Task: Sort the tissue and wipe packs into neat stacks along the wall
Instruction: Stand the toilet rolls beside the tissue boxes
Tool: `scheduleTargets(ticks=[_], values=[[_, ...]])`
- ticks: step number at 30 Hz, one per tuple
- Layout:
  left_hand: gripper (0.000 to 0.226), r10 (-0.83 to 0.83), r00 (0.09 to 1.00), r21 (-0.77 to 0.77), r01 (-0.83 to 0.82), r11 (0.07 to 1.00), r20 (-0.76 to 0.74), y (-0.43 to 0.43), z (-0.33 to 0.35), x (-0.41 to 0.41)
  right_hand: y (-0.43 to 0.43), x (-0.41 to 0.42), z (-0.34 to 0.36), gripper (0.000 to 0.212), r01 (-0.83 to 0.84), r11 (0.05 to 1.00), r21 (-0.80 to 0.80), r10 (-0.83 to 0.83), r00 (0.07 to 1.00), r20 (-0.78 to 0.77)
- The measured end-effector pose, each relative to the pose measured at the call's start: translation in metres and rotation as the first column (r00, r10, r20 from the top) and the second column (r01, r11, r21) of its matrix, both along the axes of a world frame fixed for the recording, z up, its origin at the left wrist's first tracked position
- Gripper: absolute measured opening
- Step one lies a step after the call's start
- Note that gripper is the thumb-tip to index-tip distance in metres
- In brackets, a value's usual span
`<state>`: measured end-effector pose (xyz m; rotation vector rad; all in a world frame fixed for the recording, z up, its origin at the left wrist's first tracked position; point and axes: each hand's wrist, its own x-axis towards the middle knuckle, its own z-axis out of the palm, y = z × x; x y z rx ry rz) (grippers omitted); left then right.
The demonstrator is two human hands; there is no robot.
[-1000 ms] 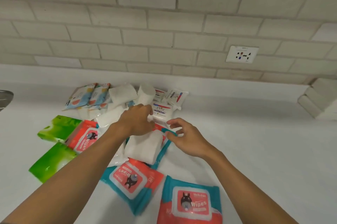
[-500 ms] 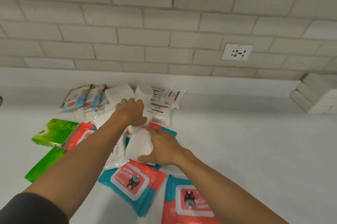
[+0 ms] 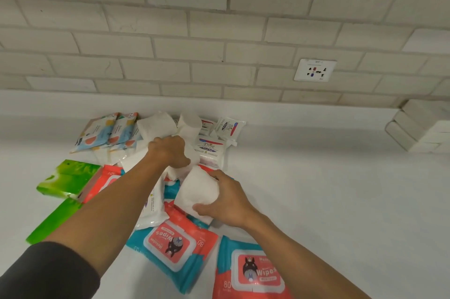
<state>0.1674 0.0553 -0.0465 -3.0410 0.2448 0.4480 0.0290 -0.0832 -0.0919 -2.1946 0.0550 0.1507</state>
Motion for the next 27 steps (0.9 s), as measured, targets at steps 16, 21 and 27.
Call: scheduleTargets(ticks=[16, 21, 27], values=[[0.078, 0.163, 0.987, -0.225, -0.161, 0.961, -0.009, -0.003, -0.013, 0.003, -0.043, -0.023, 0.015, 0.08, 0.255, 0.89, 0.379, -0.253, 0.966, -0.056], [0.083, 0.137, 0.99, -0.355, -0.133, 0.925, -0.015, -0.001, -0.011, -0.005, -0.049, -0.028, 0.018, 0.073, 0.272, 0.881, 0.386, -0.281, 0.959, -0.034], [0.09, 0.089, 0.994, -0.438, -0.054, 0.898, 0.061, -0.001, 0.007, -0.012, -0.052, -0.031, 0.021, 0.064, 0.312, 0.867, 0.388, -0.327, 0.945, -0.027]])
